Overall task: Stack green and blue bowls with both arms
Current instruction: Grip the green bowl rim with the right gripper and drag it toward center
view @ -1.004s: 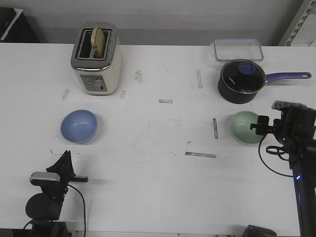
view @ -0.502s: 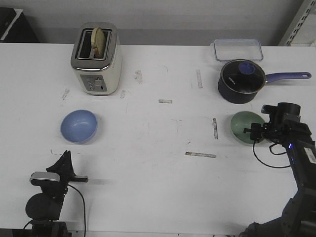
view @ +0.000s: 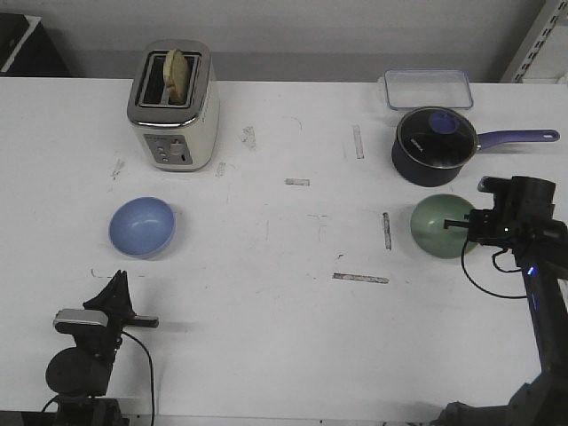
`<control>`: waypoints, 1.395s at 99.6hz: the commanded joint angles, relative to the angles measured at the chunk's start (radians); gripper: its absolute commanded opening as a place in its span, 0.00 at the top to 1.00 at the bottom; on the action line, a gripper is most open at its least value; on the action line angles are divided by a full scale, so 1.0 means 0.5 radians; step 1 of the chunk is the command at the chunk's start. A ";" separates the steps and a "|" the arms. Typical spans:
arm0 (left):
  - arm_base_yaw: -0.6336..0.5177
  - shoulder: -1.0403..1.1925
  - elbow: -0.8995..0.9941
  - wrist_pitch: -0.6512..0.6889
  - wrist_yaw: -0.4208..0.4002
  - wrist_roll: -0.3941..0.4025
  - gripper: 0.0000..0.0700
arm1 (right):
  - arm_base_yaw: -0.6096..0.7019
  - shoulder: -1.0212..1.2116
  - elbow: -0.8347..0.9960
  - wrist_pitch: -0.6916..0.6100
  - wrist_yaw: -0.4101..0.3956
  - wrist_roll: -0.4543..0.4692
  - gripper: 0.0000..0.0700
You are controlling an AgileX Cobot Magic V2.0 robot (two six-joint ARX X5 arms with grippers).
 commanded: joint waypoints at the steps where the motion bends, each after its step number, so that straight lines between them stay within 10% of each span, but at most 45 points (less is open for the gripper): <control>1: -0.001 -0.004 -0.040 0.025 0.003 0.004 1.00 | 0.065 -0.108 0.105 -0.012 -0.082 0.064 1.00; 31: -0.001 -0.004 -0.040 0.027 0.003 0.004 1.00 | 0.734 -0.405 0.146 -0.076 -0.397 0.301 1.00; 72: -0.001 -0.004 -0.040 0.025 0.003 0.003 1.00 | 1.727 0.005 0.101 -0.118 -0.246 0.250 1.00; 139: -0.001 -0.004 -0.040 0.024 0.003 0.003 1.00 | 1.871 0.490 0.101 0.032 -0.155 0.193 0.92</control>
